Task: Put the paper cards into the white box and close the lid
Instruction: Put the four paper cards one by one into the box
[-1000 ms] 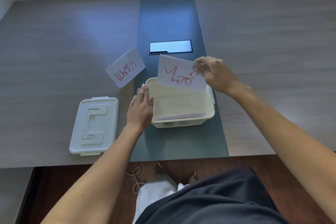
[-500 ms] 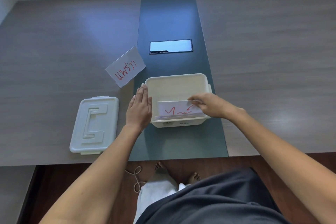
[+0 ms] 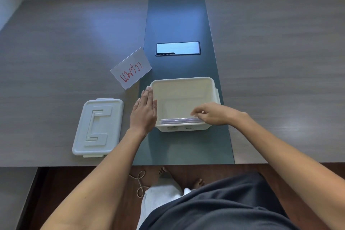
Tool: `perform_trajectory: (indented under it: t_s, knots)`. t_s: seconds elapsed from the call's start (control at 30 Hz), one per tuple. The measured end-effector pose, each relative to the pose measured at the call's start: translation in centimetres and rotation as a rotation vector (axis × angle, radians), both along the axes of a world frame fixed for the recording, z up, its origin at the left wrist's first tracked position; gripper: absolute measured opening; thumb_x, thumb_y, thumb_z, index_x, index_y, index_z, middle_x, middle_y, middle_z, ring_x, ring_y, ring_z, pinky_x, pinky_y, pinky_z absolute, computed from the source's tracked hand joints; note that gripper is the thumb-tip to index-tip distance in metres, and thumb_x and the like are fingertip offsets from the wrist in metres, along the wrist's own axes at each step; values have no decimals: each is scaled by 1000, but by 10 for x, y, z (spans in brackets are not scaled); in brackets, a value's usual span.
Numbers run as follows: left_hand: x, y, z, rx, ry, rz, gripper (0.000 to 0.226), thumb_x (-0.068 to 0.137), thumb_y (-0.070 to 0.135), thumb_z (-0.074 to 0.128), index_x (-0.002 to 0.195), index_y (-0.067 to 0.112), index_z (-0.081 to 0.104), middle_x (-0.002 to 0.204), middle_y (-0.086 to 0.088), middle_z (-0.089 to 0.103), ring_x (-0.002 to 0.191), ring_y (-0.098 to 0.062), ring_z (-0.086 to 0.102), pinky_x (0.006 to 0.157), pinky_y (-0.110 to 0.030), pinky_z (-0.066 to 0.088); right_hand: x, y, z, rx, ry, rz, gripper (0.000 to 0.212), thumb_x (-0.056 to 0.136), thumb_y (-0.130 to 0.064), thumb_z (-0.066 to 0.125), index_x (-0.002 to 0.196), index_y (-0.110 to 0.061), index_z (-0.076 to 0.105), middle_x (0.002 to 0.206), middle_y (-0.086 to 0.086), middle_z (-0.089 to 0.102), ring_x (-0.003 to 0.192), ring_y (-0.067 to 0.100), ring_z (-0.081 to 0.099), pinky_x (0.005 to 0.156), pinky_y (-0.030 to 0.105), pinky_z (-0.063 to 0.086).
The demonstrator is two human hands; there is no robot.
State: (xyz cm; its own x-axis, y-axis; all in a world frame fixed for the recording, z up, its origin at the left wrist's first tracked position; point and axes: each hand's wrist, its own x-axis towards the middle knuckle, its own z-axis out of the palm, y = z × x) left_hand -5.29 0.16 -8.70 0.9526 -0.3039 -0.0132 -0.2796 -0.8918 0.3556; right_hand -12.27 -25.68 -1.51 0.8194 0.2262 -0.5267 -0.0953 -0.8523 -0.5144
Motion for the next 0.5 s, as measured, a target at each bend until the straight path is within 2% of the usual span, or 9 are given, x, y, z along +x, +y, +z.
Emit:
perform_trajectory:
  t_s: [0.1,0.17,0.27,0.37,0.5]
  knots:
    - [0,0,1,-5,10,-2,56,106,34,17,158,18,7,166,6,8,153,-12,9,123,-33,12,11,-2,0,57,-254,-76,34,101,-35,47,126,-21,65,124,-2,65,113,19,62,94,31,47]
    - [0,-1,1,-2,10,-2,56,106,34,17,158,18,7,166,6,8,153,-12,9,122,-32,11,22,-6,-1,57,-420,-99,37,100,-40,48,129,-22,64,130,-3,63,115,19,62,98,38,49]
    - [0,0,2,7,10,-2,56,106,34,17,158,18,7,166,6,7,153,-12,9,122,-32,11,43,-14,-9,-30,-608,-38,44,101,-40,48,139,-21,56,148,1,51,140,20,44,113,43,37]
    - [-1,0,2,8,7,-6,56,106,35,17,158,18,8,166,6,7,153,-12,9,122,-33,12,66,-22,-18,-225,-613,23,56,102,-48,37,152,-24,35,162,3,26,152,20,18,123,42,17]
    - [-1,0,2,10,13,-5,56,106,37,15,158,19,6,166,6,6,153,-10,7,123,-33,11,95,-28,-26,-362,-567,40,64,101,-57,22,157,-28,14,166,4,7,154,23,3,124,46,8]
